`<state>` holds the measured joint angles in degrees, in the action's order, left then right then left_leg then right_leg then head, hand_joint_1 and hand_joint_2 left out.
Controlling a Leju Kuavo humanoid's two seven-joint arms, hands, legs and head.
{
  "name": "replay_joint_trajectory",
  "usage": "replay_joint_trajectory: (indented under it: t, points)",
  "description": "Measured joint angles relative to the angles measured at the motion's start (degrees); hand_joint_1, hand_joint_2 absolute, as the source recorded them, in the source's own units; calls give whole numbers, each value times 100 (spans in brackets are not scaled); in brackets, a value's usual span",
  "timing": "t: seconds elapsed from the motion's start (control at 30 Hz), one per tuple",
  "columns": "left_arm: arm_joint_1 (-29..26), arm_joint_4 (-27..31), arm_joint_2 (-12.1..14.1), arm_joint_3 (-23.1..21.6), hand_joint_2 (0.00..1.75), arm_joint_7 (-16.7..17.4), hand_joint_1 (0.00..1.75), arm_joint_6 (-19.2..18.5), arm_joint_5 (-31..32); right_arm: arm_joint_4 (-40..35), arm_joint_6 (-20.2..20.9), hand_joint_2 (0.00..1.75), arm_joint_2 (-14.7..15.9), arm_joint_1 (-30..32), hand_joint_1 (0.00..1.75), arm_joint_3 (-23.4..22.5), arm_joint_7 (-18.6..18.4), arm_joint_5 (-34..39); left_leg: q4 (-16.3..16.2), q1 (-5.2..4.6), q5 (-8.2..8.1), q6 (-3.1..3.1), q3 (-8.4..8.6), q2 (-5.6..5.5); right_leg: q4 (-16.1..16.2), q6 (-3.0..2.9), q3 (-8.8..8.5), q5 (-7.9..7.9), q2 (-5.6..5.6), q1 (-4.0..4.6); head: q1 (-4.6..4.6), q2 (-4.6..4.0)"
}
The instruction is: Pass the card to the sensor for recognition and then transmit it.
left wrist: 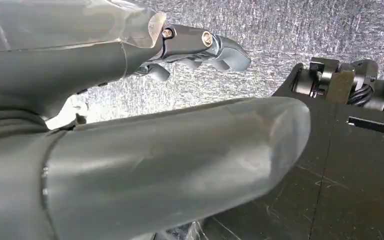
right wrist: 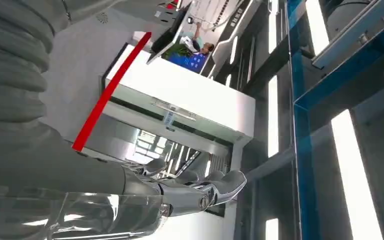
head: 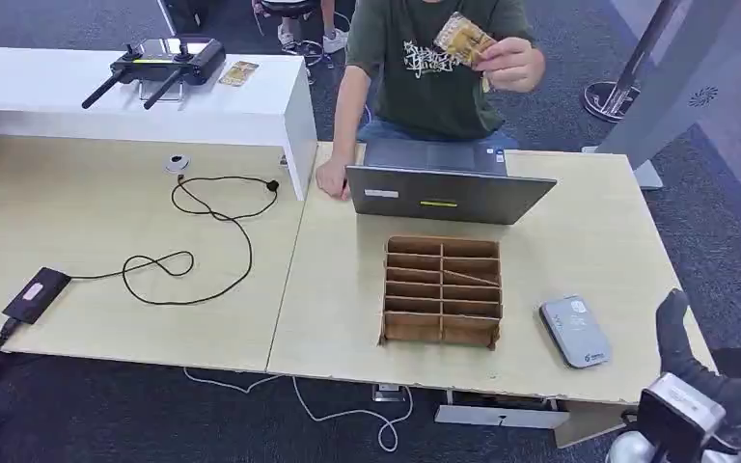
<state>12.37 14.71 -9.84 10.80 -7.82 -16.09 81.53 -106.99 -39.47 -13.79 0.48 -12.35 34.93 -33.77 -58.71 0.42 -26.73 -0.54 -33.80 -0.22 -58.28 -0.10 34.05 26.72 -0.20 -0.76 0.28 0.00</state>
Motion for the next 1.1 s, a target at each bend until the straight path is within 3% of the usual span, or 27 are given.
replay_joint_trajectory:
  t: [0.3,0.33,0.47,0.57,0.83,1.0,1.1]
  points:
    - [-1,0,2,-9,0,-22,0,0,26,-148,-2,175,-2,30,0,-57,-262,-599,0,0,0,0,0,0,0,0,0,0,0,0,0,0]
    - [-1,0,2,-19,0,-48,0,0,35,-205,-2,175,-2,34,0,-74,-355,-962,0,-1,0,0,-1,-1,0,0,0,0,0,-1,0,0]
    - [11,0,7,-98,0,-112,0,-46,98,-803,-2,175,-13,84,0,-19,-1183,-3944,0,1,0,0,-3,-1,0,0,0,0,-1,1,2,0]
    - [22,0,7,-144,0,-138,0,-63,114,-1068,-4,175,-9,77,0,257,-1811,-5331,0,3,0,0,-1,0,0,0,1,0,-1,2,0,0]
    - [31,0,13,-164,0,-181,0,-70,111,-1263,-4,175,-4,88,0,341,-1788,-5438,0,2,0,0,-2,-1,1,0,-1,0,-2,1,0,0]
    - [33,0,26,-177,0,-218,0,-79,111,-1301,-4,175,-7,122,0,186,-1078,-5438,0,3,0,0,-2,-1,1,0,0,1,-2,2,0,0]
    - [33,0,35,-194,0,-232,0,-79,111,-1298,-4,175,-9,142,0,81,-1007,-5438,0,3,-1,0,-2,-1,1,0,1,1,-1,2,0,0]
